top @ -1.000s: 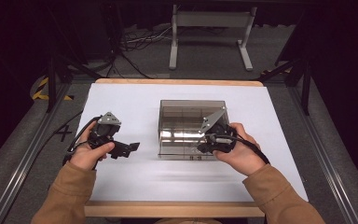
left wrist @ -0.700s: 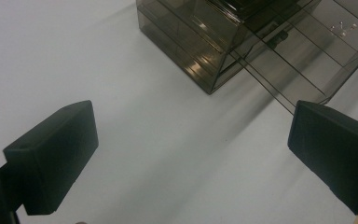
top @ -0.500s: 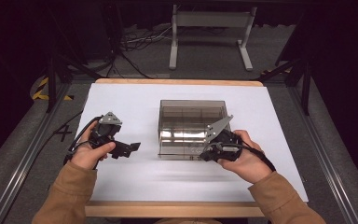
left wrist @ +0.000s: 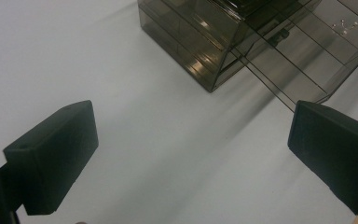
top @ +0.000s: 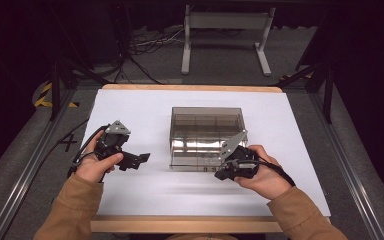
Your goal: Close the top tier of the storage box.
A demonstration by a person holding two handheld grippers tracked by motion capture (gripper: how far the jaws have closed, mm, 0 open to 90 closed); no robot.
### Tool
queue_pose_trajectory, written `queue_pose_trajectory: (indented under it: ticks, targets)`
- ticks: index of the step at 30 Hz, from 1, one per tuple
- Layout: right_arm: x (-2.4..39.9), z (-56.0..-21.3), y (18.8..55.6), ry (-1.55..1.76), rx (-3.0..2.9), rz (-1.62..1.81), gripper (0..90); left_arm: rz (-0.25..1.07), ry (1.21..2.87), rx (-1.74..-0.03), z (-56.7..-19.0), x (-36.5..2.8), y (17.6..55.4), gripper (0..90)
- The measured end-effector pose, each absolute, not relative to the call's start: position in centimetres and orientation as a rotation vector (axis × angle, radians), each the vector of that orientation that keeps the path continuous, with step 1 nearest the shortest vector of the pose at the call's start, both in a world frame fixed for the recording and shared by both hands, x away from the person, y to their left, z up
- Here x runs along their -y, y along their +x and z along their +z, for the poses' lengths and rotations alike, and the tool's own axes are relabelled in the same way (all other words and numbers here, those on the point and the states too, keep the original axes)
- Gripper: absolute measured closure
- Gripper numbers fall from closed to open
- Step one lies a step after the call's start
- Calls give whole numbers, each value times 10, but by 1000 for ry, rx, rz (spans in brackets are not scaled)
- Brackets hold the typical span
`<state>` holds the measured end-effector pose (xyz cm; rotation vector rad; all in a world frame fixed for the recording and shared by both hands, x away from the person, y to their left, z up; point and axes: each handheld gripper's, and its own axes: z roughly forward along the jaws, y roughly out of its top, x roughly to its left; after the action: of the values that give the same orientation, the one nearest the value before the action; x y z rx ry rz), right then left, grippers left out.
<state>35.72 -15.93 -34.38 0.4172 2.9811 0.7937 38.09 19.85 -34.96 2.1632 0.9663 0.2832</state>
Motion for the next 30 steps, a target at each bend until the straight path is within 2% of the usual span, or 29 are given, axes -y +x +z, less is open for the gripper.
queue_pose_trajectory:
  ticks: [18,30]
  targets:
    - [157,-364,366,425,-3017,727,900,285,2161,-977,-350,-202,378,22]
    - [156,-364,371,444,-2979,717,900,289,2153,-985,-350,-204,377,22]
